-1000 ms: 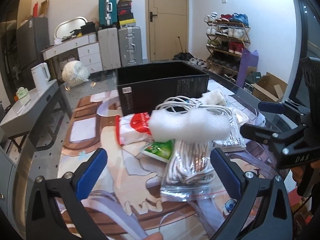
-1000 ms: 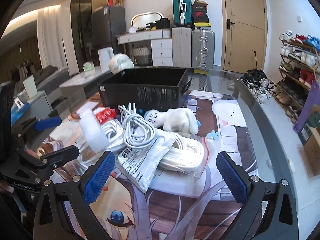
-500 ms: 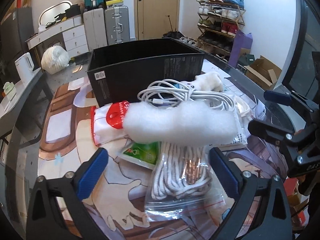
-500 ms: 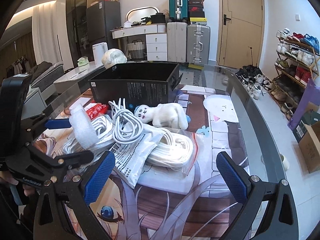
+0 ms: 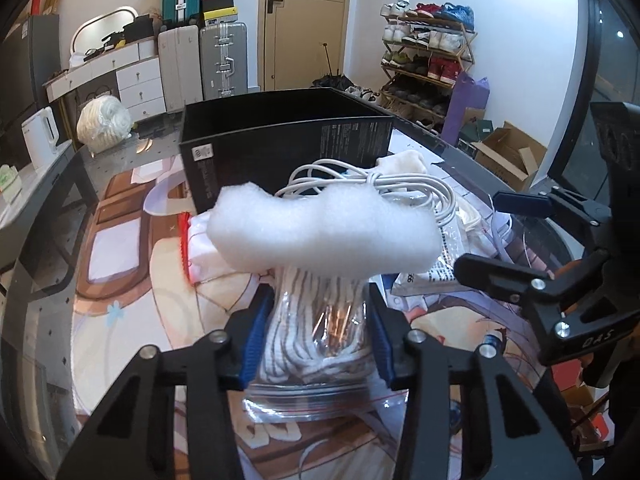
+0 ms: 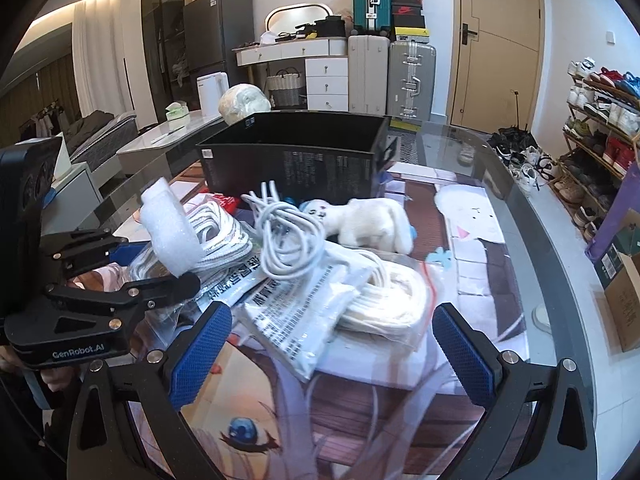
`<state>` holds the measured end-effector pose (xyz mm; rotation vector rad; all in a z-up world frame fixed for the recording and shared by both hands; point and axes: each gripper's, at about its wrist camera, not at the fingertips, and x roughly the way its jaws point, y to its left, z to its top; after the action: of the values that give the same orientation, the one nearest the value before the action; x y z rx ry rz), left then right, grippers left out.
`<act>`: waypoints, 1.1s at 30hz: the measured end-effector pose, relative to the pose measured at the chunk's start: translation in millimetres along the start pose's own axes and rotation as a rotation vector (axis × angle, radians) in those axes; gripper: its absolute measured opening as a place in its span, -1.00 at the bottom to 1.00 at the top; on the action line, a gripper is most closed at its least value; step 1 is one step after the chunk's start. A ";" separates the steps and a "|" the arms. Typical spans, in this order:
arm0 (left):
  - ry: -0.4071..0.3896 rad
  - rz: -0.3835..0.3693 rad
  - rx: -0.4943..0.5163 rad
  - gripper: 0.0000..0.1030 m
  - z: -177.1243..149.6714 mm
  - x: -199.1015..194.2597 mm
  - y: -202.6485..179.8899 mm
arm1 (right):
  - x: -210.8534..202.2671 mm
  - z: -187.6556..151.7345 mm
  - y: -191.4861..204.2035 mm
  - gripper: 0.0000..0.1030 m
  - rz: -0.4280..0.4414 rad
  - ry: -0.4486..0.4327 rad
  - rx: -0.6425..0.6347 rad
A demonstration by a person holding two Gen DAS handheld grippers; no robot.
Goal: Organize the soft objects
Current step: 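Close the left gripper on the bagged white rope while the right gripper grasps the white printed bag, then lift the bagged rope with the left gripper while the right gripper lifts the printed bag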
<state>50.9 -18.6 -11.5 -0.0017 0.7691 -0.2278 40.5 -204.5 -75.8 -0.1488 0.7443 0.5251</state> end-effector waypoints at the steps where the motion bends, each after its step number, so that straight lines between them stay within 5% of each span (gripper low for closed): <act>1: -0.002 0.003 -0.003 -0.16 -0.9 -1.0 1.8 | 1.1 1.0 2.2 0.91 0.006 0.003 -0.002; 20: -0.028 0.009 -0.083 -0.16 -8.3 -8.3 27.3 | 30.8 9.3 25.3 0.33 -0.100 0.033 -0.011; 25: -0.029 0.008 -0.086 -0.16 -8.5 -8.2 27.4 | 24.2 7.3 22.5 -0.19 -0.073 0.026 -0.002; 33: -0.042 0.028 -0.090 -0.16 -8.8 -16.3 24.8 | 8.3 7.2 13.7 -0.45 -0.031 -0.004 0.027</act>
<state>38.6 9.7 -8.7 -0.0808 0.7366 -0.1657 43.1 -187.2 -75.4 -0.1341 0.7433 0.4854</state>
